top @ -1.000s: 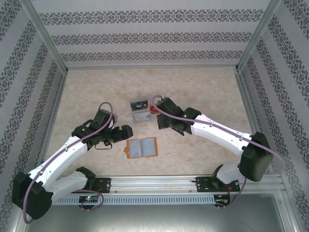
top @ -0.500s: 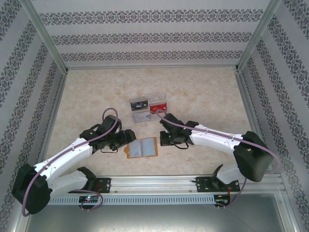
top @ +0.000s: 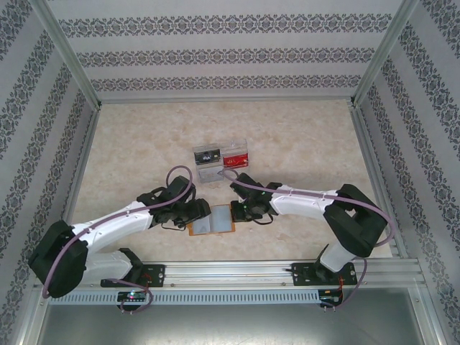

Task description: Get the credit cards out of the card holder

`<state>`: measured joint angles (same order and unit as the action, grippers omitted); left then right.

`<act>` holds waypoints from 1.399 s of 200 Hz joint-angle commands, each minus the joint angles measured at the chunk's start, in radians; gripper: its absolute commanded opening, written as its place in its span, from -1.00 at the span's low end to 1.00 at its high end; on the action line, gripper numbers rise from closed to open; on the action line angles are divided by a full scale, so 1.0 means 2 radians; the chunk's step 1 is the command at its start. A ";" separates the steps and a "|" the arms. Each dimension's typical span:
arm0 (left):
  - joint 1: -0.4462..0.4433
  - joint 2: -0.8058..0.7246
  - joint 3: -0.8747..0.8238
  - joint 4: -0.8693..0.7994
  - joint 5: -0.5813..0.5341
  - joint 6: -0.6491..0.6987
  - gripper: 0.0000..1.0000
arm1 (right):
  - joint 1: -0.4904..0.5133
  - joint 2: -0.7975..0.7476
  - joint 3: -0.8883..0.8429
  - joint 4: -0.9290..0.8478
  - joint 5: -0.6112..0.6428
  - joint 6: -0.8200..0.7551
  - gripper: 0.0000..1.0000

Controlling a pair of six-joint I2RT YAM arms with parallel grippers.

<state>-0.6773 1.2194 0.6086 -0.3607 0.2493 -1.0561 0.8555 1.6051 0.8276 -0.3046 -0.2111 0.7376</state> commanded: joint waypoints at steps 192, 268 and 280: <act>-0.013 0.027 -0.010 -0.006 -0.021 -0.004 0.27 | 0.014 0.033 0.007 0.006 0.005 0.010 -0.95; -0.020 0.032 -0.007 0.032 0.003 0.001 0.23 | 0.015 0.036 0.009 0.005 0.004 0.010 -0.94; -0.020 0.033 -0.004 0.030 0.002 0.002 0.23 | 0.015 0.036 0.009 0.004 0.004 0.010 -0.94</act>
<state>-0.7033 1.2762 0.5945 -0.3294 0.2424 -1.0561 0.8738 1.6531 0.8352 -0.2794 -0.2111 0.7387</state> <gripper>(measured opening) 0.613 0.063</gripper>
